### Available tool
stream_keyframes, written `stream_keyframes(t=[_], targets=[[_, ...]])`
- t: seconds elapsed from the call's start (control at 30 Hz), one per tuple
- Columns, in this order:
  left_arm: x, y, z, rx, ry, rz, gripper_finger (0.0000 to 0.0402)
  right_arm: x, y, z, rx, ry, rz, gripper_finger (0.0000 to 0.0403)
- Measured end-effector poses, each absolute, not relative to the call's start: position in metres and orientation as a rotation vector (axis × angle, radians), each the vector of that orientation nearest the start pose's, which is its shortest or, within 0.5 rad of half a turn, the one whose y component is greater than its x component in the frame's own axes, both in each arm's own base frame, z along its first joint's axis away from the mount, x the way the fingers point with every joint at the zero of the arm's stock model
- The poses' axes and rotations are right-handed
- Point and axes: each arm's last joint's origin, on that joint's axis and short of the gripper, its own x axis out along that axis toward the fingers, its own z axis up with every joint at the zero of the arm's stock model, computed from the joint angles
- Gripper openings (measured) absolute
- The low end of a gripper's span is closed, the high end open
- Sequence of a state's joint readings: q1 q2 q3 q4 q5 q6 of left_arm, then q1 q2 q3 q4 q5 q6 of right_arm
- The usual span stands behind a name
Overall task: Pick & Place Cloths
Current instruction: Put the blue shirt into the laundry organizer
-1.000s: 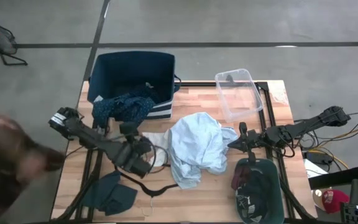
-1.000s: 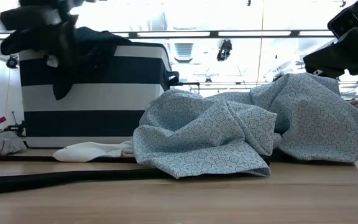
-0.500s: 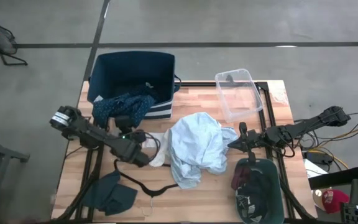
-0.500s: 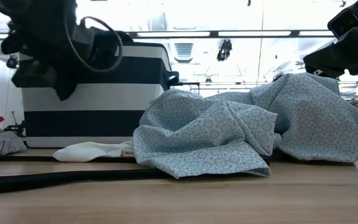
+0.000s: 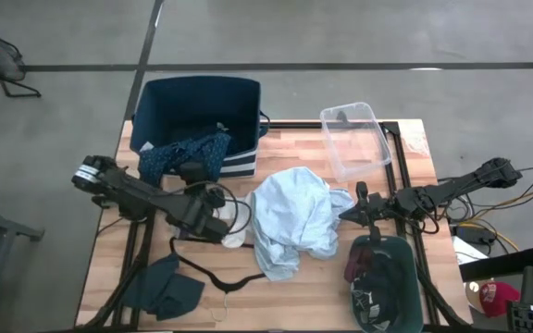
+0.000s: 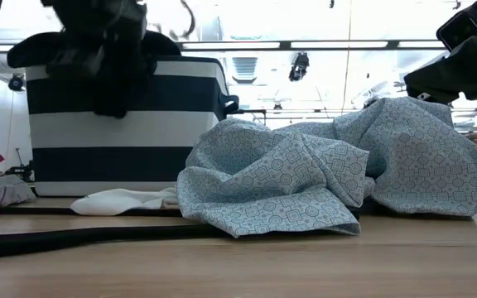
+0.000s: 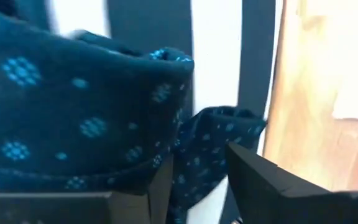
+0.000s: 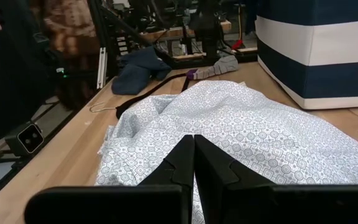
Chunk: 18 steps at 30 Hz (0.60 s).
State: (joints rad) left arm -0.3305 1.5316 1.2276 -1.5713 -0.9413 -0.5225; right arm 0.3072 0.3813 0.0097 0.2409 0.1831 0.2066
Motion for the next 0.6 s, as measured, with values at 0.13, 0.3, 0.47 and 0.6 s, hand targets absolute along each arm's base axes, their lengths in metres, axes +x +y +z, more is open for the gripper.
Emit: stream_keyframes(t=[0.13, 0.3, 0.47, 0.6], targets=[[0.233, -0.052, 0.296, 0.708, 1.241, 0.753, 0.0132, 0.116, 0.031, 0.156, 0.174, 0.139, 0.110, 0.0009], [0.229, -0.049, 0.331, 0.648, 1.117, 0.773, 0.0102, 0.116, 0.031, 0.156, 0.174, 0.139, 0.110, 0.0008], [0.219, -0.044, 0.366, 0.634, 0.988, 0.808, 0.0040, 0.116, 0.031, 0.156, 0.174, 0.139, 0.110, 0.0009], [0.208, -0.036, 0.391, 0.659, 0.887, 0.875, 0.0008, 0.116, 0.031, 0.156, 0.174, 0.139, 0.110, 0.0009]])
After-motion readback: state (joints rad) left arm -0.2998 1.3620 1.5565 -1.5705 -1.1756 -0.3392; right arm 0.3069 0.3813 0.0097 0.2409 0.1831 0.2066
